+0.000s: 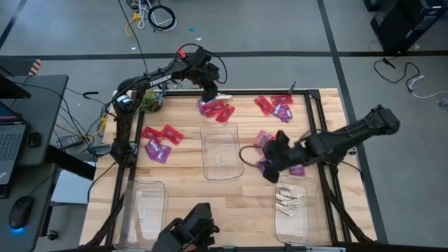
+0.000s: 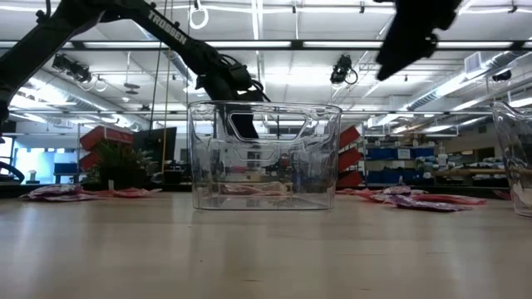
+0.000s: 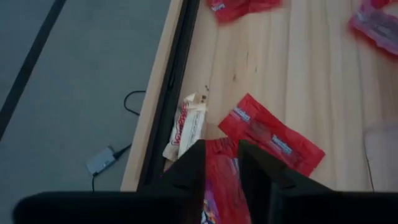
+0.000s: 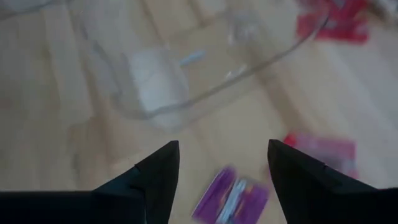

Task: Sort candy
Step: Put the white chocolate bar into the right transparent bin

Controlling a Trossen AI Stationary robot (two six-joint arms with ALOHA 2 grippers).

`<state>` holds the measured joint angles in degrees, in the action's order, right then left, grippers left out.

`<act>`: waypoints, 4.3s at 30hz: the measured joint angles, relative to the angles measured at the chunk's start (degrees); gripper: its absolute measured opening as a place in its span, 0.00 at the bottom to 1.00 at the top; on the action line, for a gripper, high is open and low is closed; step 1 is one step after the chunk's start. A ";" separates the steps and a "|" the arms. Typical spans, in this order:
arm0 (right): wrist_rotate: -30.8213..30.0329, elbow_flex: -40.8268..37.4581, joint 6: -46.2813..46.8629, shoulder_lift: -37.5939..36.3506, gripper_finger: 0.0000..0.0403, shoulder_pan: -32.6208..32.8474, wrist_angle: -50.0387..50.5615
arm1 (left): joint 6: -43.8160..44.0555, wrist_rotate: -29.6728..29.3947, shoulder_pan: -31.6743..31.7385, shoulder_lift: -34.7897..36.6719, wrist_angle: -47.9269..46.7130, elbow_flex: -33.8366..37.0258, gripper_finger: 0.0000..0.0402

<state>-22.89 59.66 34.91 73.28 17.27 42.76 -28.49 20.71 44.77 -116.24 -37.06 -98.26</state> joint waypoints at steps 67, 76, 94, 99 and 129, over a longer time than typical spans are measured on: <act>15.62 0.00 -34.07 0.42 0.59 -38.86 -20.00 | 3.69 -11.28 -0.94 -10.24 9.34 -0.85 0.01; 15.62 0.00 -34.05 0.44 0.59 -38.75 -19.10 | -1.34 -7.29 -2.23 -9.80 4.19 -0.72 0.11; 15.62 0.00 -34.04 0.44 0.58 -38.72 -18.86 | -4.11 -18.10 -2.49 -12.10 3.96 -0.73 0.32; 15.62 0.00 -34.04 0.44 0.55 -38.72 -18.88 | -4.14 -18.12 -2.36 -12.10 4.24 -1.11 0.17; 12.96 0.00 -27.14 -11.36 0.51 -32.77 -7.19 | -3.14 0.53 -8.36 -10.35 -11.78 -21.63 0.00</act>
<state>-9.93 59.66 7.77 61.92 -15.50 35.57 -31.63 21.24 36.41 -126.58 -48.84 -119.89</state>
